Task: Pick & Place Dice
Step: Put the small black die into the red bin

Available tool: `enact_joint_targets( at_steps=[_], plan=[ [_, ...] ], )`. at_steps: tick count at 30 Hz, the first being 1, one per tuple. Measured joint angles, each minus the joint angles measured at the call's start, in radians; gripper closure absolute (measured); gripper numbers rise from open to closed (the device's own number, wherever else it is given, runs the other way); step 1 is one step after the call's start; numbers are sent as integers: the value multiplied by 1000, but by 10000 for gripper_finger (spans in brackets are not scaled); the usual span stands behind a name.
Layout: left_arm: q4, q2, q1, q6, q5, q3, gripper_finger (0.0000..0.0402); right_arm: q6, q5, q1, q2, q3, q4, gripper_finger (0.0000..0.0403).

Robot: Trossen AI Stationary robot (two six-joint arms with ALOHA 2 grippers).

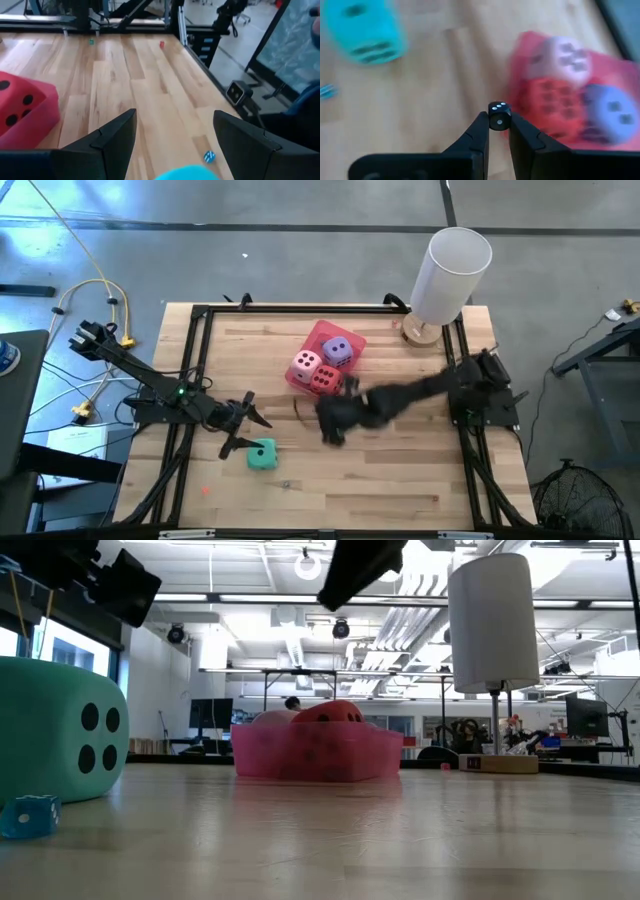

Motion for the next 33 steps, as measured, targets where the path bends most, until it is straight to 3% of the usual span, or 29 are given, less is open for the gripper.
enact_joint_targets(
  at_steps=[6, 10, 13, 20, 33],
  plan=[
    [25, 0, 0, -53, -1, 0, 145, -40, -79, -239, -2, 34, -111, 368],
    [25, 0, 0, -56, -2, 0, 145, -4, -127, -380, -2, -19, -180, 368],
    [23, 0, 0, -56, -2, 0, 145, 20, -224, -450, -2, -75, -164, 368],
    [18, 0, 0, -55, -2, 0, 145, -10, -384, -489, 1, -150, -33, 353],
    [18, 0, 0, -58, -14, 0, 145, 66, -439, -500, 11, -156, -30, 343]
  ],
)
